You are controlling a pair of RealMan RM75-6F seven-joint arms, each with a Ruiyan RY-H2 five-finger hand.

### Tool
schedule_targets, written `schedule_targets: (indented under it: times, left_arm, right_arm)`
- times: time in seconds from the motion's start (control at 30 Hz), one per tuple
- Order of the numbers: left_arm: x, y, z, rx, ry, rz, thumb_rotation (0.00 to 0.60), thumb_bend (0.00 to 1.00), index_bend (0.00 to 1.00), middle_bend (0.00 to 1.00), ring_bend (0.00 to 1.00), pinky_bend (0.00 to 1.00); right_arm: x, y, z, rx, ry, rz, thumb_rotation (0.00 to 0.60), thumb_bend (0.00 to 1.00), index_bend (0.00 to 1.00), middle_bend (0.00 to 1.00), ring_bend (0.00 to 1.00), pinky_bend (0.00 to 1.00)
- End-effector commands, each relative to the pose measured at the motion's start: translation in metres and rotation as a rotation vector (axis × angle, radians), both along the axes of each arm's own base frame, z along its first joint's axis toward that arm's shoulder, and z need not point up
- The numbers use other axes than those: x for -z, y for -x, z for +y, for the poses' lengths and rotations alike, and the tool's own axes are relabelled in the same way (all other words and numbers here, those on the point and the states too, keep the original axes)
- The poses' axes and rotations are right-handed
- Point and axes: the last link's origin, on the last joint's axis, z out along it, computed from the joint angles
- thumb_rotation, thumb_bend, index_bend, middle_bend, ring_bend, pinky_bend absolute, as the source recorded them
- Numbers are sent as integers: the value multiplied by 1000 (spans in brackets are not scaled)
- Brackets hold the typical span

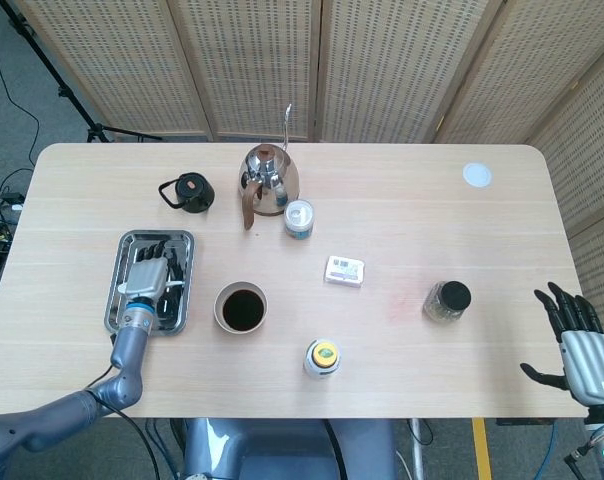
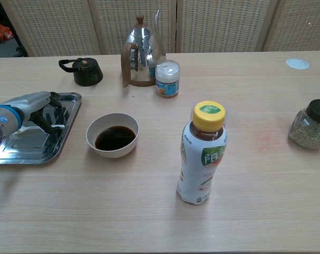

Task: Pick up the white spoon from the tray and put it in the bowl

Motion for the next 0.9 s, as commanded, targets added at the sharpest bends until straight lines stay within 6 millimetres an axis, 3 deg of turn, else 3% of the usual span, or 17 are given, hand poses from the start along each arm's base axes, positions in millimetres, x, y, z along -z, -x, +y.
schedule_targets:
  times: [0.03,0.9]
  left_arm:
    - [2,0,0,0,3,3,600,367,539,0,0,0]
    - [-3,5,-1,-10,-15,8,600,411,597,0,0,0]
  right_arm:
    - [-1,0,0,0,2,-2,600,0,37,0,0,0]
    - [-1,0,-1,-2,-2,-15,600,0,37,0,0,0]
